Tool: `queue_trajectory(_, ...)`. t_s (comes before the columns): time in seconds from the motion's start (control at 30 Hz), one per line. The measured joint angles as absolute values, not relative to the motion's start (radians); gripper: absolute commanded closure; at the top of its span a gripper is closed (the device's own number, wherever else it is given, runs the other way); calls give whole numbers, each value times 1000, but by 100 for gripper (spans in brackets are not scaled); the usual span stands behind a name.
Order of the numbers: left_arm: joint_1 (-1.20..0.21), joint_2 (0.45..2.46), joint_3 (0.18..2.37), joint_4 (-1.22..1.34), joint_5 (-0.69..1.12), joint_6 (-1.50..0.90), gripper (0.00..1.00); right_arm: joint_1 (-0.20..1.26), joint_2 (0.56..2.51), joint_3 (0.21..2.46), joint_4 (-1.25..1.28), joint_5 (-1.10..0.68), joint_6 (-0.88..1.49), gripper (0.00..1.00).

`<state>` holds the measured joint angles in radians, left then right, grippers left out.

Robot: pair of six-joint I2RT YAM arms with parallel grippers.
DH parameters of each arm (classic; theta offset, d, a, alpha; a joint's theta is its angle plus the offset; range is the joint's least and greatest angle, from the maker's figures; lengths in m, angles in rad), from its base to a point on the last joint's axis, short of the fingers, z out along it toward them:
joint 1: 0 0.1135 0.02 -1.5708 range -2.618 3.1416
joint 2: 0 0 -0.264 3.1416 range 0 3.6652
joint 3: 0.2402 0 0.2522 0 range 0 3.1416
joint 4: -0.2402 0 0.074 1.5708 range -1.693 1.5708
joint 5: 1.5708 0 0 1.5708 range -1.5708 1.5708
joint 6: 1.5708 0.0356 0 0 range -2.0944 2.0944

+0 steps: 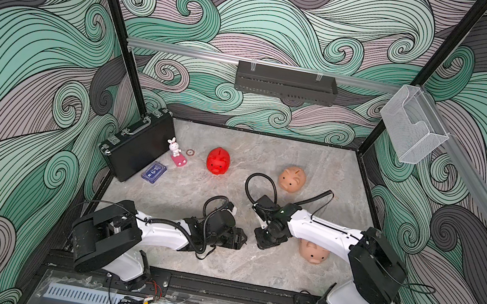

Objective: Open piggy banks
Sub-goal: Pick up the lid from the center of the board.

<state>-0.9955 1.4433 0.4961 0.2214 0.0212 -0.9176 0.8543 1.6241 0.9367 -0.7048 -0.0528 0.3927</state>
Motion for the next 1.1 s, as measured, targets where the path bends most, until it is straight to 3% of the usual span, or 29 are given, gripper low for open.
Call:
queue_trajectory(0.53,-998,1441,494,222,7,-930,28,857,1672,939,-689,-60,392,84)
queue_trajectory(1.1,-998,1441,494,221,3,-931,29,878,1683,949,-697,-26,395,100)
